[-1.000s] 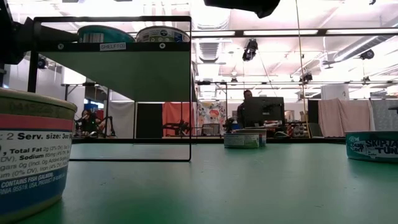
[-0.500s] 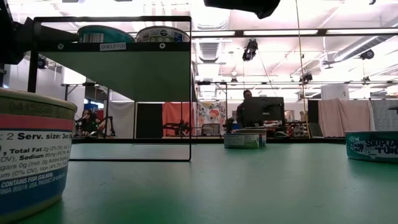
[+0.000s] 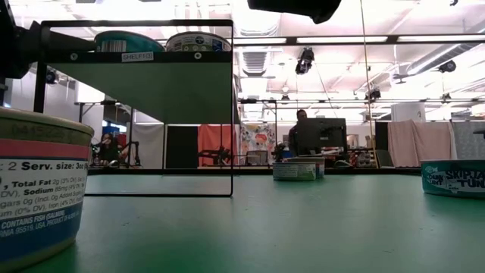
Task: Stack canned seafood by type on shelf
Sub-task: Put the green and blue tuna can on the shelf
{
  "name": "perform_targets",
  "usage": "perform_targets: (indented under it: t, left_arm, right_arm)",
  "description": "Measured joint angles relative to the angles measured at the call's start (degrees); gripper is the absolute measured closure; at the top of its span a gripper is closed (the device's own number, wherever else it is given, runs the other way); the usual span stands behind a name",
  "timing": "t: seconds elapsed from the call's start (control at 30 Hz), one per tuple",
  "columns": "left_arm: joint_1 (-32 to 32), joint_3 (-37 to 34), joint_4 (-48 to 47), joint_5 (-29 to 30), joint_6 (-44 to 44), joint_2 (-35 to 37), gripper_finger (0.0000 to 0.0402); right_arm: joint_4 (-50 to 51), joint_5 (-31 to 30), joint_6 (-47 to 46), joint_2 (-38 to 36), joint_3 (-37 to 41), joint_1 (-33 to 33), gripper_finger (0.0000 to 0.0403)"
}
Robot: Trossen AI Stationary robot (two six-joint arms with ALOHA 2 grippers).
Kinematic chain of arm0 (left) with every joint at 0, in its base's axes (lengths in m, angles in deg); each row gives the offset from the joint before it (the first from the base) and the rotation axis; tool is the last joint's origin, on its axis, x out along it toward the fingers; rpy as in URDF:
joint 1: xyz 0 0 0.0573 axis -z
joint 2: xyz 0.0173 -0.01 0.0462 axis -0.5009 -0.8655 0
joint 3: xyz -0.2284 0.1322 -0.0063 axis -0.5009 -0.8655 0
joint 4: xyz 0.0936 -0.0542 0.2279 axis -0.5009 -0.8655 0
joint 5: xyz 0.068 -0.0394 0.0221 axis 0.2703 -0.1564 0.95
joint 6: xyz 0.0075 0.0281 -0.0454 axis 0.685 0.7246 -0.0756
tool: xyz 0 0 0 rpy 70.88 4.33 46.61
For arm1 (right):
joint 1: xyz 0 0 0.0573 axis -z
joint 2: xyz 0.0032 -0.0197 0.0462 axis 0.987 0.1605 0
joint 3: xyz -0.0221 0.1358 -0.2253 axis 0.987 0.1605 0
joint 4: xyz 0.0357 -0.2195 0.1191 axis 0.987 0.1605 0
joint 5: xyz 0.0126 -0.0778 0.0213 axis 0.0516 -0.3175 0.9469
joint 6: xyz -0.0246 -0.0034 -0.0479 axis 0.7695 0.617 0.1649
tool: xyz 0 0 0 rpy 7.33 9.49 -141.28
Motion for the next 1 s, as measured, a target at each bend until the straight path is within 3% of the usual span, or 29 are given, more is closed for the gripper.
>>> perform_targets:
  t: [0.33,0.7,0.83,1.0]
  left_arm:
    - [0.02,1.36,2.39,0.00,1.19,0.04,0.0074]
    - [-0.56,13.22,0.15,-0.13,22.85,0.04,0.0077]
    - [-2.31,14.94,-2.13,-5.16,24.28,0.07,0.0099]
    - [-6.94,14.28,-3.05,-12.65,22.57,0.07,0.0158]
  right_arm:
    - [0.00,-0.98,0.09,-0.10,0.00,0.00,0.0074]
    - [-0.04,-1.01,0.10,-0.55,0.00,0.00,0.0074]
    - [-0.04,-1.01,0.23,-0.65,0.00,0.00,0.0074]
    - [-0.02,-1.01,0.71,-0.70,0.00,0.11,0.0074]
